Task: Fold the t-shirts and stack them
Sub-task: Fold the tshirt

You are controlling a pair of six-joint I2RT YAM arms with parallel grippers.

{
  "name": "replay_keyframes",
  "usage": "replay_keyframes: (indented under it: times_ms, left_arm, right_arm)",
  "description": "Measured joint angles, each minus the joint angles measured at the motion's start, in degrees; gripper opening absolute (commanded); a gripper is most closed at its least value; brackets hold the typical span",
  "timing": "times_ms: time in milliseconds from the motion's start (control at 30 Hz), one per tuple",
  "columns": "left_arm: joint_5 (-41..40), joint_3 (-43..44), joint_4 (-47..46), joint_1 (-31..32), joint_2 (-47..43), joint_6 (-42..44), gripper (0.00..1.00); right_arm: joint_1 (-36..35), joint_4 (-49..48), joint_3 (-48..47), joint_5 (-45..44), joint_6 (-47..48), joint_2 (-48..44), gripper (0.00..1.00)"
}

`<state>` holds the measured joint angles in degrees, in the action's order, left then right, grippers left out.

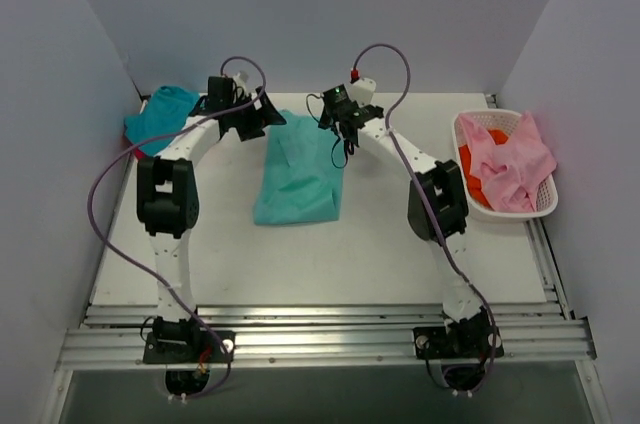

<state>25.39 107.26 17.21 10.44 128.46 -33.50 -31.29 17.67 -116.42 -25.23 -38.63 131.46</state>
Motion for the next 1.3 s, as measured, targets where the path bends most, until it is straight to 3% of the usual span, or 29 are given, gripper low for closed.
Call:
replay_keyframes:
  times_ms: [200,367,467,733,1100,1133,1200,1233,1267,1300]
  left_arm:
    - [1.9,-9.1,0.5,-1.9,-10.3,-0.4,0.94]
    - [-0.1,-22.4,-2.6,-1.3,-26.3,-0.6,0.94]
    - [-1.9,-32.3,-6.5,-1.2,-34.8,-1.2,0.94]
    - [-4.7,-50.1,-11.0,-1.2,-39.6,-2.1,0.94]
    - [-4.8,-52.5,-13.1,-1.2,-39.4,-1.8,0.94]
    - [-4.8,-52.5,-13.6,-1.3,-39.3,-1.7,0.94]
    - [-4.8,-52.5,-14.5,-1.4,-39.1,-1.6,0.94]
    - [-4.8,-52.5,-14.8,-1.6,-39.0,-1.5,0.94]
    - [-4.8,-52.6,-15.0,-1.7,-38.9,-1.5,0.94]
    - [-4.8,-52.6,-15.2,-1.8,-38.7,-1.4,0.94]
  right_arm:
    - [-3.0,1.3,14.0,-3.9,-0.3,-16.3,1.00]
    - [-9.6,-7.1,32.0,-3.4,-1.7,-32.7,0.99]
    - [-10.9,-12.8,41.2,-0.2,-2.2,-37.0,0.97]
    - [-10.1,-19.9,43.5,4.2,-1.4,-27.5,0.93]
    - [-9.1,-23.1,32.3,8.3,1.2,-10.8,0.82]
    - [-9.0,-23.3,32.3,8.5,1.2,-10.4,0.78]
    - [-8.9,-23.8,32.1,9.0,1.4,-9.6,0.52]
    - [-8.9,-24.0,32.1,9.3,1.4,-9.2,0.33]
    - [-8.9,-24.1,32.1,9.6,1.6,-9.0,0.00]
    - [-8.9,-24.2,32.1,9.8,1.8,-8.8,0.00]
